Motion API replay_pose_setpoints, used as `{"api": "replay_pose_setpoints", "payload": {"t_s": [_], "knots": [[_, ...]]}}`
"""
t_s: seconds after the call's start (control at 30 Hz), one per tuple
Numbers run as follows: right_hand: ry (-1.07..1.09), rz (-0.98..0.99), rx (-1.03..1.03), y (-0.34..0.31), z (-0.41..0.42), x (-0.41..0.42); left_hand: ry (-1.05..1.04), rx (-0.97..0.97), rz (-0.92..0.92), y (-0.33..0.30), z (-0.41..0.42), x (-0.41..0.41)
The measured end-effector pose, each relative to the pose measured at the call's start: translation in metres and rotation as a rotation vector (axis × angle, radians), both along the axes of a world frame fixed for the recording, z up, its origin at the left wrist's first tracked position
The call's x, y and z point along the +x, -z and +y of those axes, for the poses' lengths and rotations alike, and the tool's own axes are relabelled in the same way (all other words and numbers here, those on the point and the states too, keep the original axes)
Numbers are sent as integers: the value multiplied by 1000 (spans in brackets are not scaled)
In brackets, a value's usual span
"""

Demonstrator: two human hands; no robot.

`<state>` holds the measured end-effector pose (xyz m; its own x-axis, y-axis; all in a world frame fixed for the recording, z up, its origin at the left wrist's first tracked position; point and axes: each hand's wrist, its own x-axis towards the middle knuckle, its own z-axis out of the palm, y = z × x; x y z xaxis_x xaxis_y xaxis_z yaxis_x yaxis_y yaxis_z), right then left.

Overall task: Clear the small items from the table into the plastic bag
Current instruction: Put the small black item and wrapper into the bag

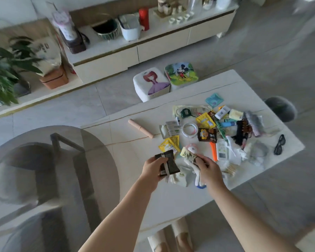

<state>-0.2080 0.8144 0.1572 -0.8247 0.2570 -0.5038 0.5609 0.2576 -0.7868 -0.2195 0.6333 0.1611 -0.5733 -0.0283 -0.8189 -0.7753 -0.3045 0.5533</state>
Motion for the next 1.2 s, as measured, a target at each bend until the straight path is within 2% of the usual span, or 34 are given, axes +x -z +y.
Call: {"api": "replay_pose_setpoints", "payload": {"t_s": [0.37, 0.53, 0.63, 1.0, 1.2], "knots": [[468, -26, -299, -101, 95, 73, 264, 27, 116, -106, 106, 8], [646, 30, -220, -123, 159, 100, 407, 71, 163, -134, 181, 14], [656, 27, -191, -134, 203, 121, 508, 87, 189, -145, 230, 27], [908, 77, -35, -152, 347, 200, 779, 203, 255, -153, 411, 71], [1035, 103, -57, -152, 397, 227, 935, 183, 215, -155, 484, 84]]}}
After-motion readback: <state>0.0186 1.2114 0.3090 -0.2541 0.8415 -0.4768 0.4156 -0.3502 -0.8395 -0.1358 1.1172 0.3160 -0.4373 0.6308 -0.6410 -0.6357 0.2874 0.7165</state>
